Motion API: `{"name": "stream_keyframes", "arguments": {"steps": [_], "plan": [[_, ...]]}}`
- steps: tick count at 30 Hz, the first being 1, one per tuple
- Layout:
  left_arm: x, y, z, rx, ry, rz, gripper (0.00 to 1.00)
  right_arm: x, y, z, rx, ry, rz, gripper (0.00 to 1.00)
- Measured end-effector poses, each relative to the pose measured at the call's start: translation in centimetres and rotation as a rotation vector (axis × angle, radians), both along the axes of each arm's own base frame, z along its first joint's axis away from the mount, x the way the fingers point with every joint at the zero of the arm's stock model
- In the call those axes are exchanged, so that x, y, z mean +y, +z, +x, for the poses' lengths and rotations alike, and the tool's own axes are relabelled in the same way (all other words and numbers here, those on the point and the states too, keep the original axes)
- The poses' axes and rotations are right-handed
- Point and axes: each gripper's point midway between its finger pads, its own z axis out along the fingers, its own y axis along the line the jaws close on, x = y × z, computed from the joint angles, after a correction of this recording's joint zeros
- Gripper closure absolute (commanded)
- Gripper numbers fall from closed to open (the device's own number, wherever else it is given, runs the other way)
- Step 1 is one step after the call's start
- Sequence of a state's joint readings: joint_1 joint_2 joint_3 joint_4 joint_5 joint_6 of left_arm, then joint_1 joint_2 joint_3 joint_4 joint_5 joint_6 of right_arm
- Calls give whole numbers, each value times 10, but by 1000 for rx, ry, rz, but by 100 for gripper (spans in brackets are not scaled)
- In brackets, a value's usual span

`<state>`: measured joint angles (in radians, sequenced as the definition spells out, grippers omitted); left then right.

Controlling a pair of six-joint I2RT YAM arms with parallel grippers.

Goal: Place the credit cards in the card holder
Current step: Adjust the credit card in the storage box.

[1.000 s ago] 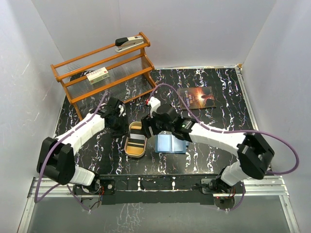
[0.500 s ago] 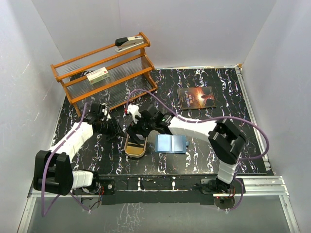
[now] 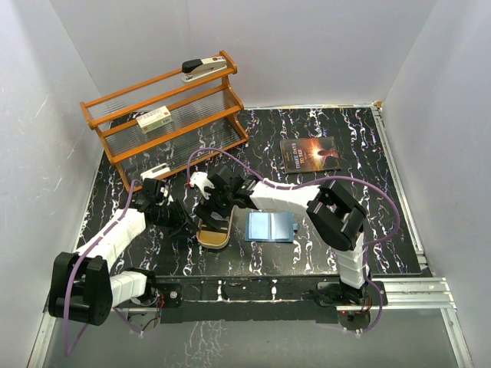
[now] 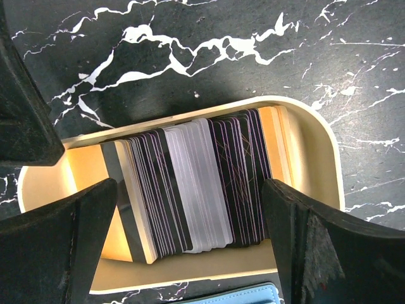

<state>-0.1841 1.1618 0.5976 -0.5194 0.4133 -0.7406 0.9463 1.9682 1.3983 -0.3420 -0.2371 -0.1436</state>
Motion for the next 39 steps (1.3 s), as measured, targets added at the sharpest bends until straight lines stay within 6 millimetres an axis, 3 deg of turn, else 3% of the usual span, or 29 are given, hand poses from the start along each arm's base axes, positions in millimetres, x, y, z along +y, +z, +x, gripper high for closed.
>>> {"name": "stream_keyframes", "arguments": {"steps": [13,31,39], "plan": [[-2,-8,4,-7,7,-12,78,0,-5,3,-23,24,-10,2],[-4,-8,7,-16,11,-22,80,1,-2,16,-74,18,-12,2],[-4,-9,9,-18,12,-23,83,1,-13,15,-6,41,5,2]]}}
